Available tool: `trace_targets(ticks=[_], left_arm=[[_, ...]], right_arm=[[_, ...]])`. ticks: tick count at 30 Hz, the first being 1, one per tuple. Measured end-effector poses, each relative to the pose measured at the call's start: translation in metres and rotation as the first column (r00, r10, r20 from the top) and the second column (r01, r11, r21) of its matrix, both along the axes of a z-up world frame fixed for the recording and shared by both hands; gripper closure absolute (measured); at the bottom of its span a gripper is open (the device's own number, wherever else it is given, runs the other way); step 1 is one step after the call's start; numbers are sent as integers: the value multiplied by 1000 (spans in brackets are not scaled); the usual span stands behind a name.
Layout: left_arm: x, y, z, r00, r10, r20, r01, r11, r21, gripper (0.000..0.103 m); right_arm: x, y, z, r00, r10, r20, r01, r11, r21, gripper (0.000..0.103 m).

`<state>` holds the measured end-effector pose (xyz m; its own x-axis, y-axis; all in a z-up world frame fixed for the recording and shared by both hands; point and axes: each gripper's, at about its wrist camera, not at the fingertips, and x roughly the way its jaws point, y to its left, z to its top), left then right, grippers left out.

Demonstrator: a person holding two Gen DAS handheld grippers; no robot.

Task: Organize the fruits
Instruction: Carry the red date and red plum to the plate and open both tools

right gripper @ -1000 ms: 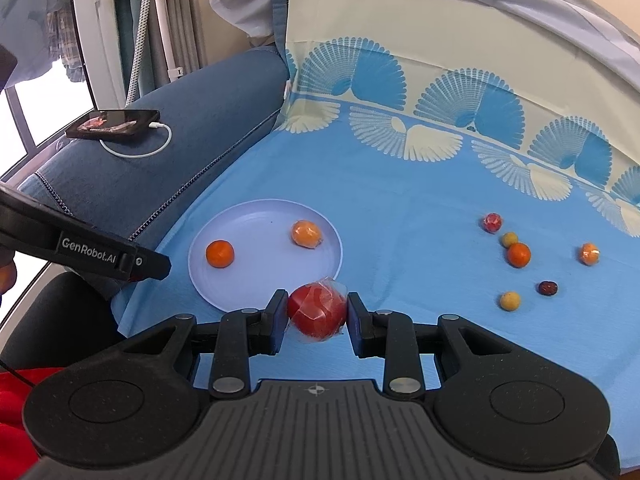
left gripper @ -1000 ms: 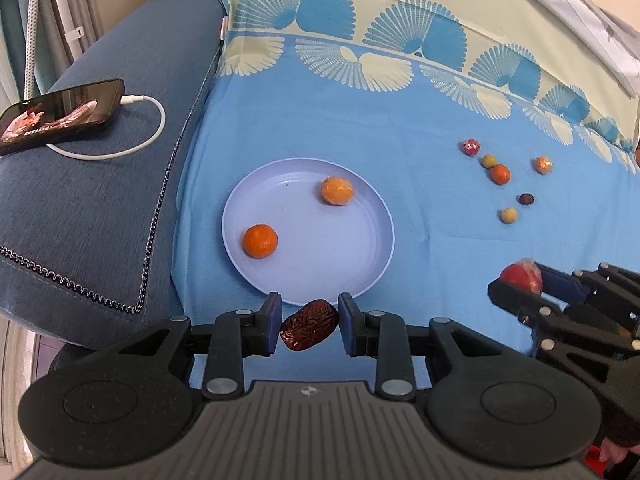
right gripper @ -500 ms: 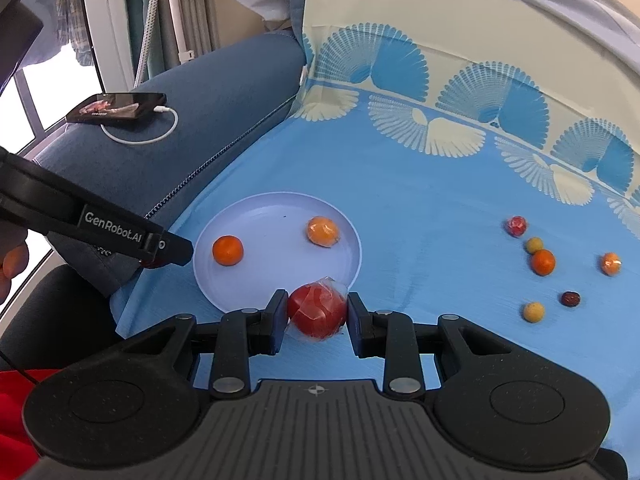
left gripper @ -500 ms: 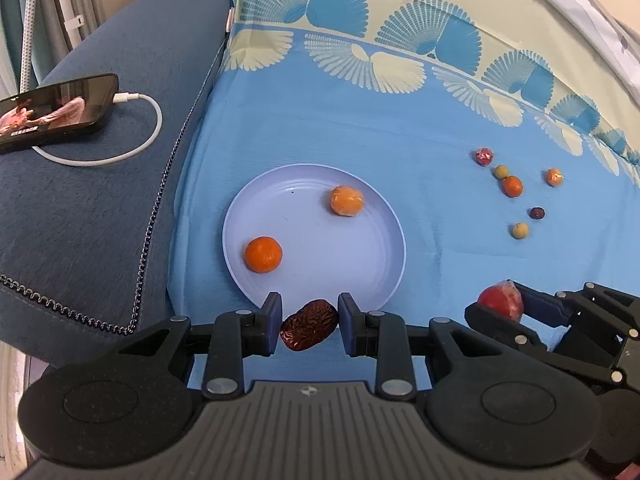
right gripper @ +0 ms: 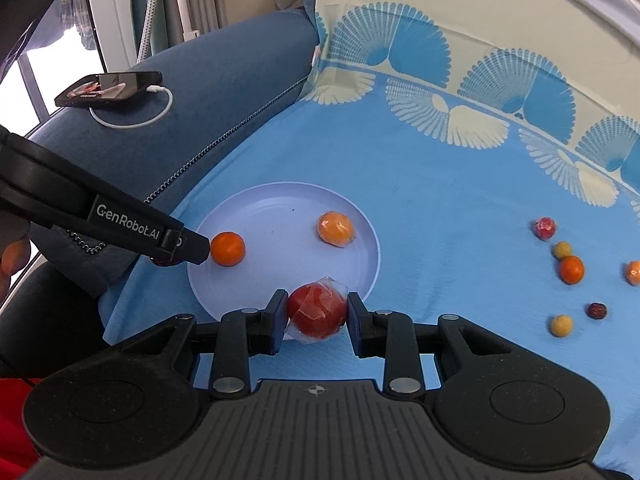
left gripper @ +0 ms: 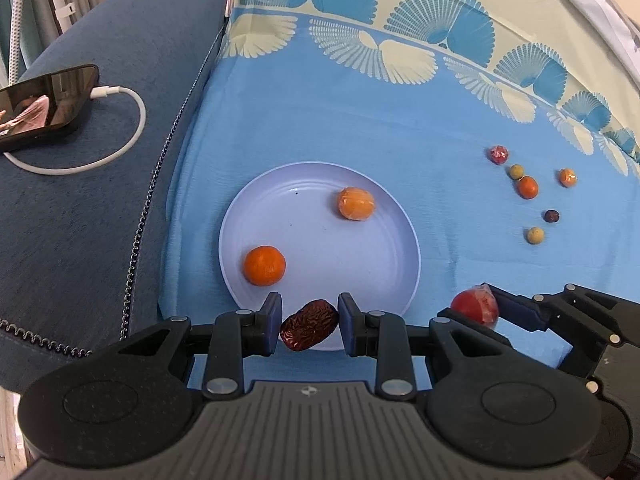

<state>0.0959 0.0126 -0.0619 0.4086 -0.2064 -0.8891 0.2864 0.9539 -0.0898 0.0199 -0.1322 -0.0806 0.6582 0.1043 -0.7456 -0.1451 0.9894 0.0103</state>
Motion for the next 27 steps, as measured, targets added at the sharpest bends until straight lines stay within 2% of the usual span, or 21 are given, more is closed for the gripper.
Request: trace_targets(ticks=[9, 27], left_arm=[[21, -5, -17, 999, 5, -32, -4, 1000, 19, 70], [76, -21, -54, 999, -6, -50, 9, 998, 61, 71]], right_arm=[[20, 2, -16, 999, 16, -34, -16, 1000, 3, 70], [66, 12, -59, 987, 143, -76, -148, 987, -69, 70]])
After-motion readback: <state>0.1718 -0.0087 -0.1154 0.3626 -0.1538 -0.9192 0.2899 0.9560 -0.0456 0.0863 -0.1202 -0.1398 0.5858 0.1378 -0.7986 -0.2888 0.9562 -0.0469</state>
